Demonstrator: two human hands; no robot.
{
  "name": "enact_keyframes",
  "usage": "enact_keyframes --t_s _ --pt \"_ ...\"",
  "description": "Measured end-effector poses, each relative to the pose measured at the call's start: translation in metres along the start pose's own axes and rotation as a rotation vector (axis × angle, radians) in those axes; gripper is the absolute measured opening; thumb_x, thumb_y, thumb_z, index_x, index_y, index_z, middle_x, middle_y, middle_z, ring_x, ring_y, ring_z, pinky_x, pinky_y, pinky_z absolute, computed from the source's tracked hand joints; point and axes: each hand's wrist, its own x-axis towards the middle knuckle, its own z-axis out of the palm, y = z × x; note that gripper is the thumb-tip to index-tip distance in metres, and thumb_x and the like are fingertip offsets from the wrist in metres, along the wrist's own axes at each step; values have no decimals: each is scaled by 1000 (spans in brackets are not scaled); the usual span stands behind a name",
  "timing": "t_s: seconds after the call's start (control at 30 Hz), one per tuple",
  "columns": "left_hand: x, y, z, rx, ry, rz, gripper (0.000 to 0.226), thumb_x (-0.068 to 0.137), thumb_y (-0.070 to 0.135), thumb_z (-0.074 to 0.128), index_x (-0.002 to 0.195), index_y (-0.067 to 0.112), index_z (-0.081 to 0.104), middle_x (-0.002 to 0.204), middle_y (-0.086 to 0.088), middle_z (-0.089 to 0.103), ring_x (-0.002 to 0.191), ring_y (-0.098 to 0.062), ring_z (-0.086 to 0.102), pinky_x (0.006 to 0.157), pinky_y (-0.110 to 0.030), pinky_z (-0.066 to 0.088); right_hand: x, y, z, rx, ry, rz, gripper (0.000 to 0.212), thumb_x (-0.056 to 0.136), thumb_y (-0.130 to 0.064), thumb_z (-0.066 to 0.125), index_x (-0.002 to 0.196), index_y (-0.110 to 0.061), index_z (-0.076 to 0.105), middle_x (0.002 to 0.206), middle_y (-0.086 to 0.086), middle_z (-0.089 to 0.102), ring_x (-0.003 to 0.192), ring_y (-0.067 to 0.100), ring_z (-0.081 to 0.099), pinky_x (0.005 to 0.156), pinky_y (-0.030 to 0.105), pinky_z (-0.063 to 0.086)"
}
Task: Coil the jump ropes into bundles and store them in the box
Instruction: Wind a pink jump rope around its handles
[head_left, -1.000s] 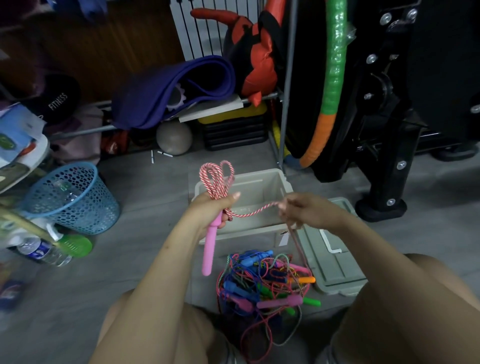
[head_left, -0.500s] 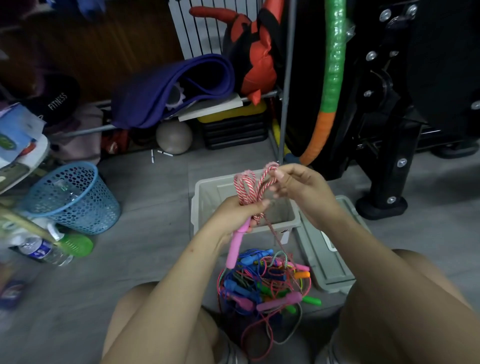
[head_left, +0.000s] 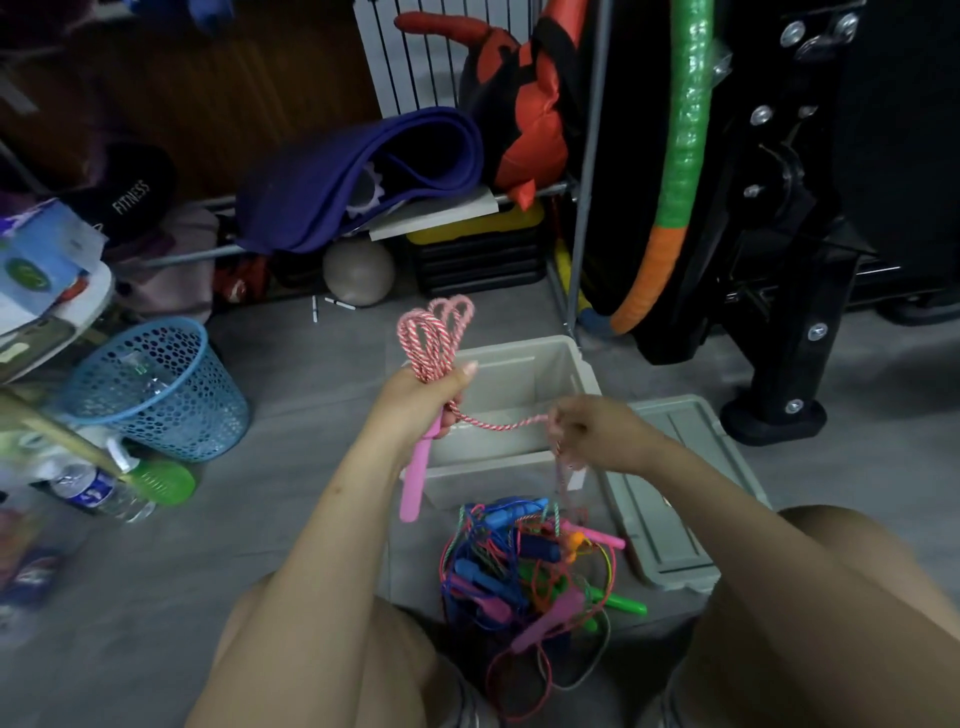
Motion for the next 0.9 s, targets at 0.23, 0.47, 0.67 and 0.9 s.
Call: enact_keyframes --t_s 0.23,0.47,0.67,0.9 --pt "-8 -8 18 97 -405 -78 13 75 8 75 77 13 63 56 2 59 46 -7 47 43 -16 41 -8 -35 -11 805 172 -326 14 95 0 45 89 -7 55 64 4 67 59 15 66 60 24 54" --pt "-12 -3 29 9 -239 2 9 84 21 69 81 16 64 70 2 62 50 -6 48 45 -18 42 -8 -41 -13 808 392 -377 13 92 -1 53 95 -9 63 71 -4 67 67 8 64 65 21 53" --pt "-10 8 23 -375 -269 -91 21 93 28 56 79 13 57 76 -7 72 43 -10 53 41 -19 41 -5 -25 8 457 8 80 27 94 0 47 118 -10 54 108 8 59 94 15 54 80 26 41" --pt "1 11 1 -513 -110 -33 19 94 24 55 77 15 52 56 3 60 36 -5 44 38 -15 37 -6 -12 4 -36 -217 42 23 98 -13 45 79 -18 57 96 9 65 87 14 61 80 15 44"
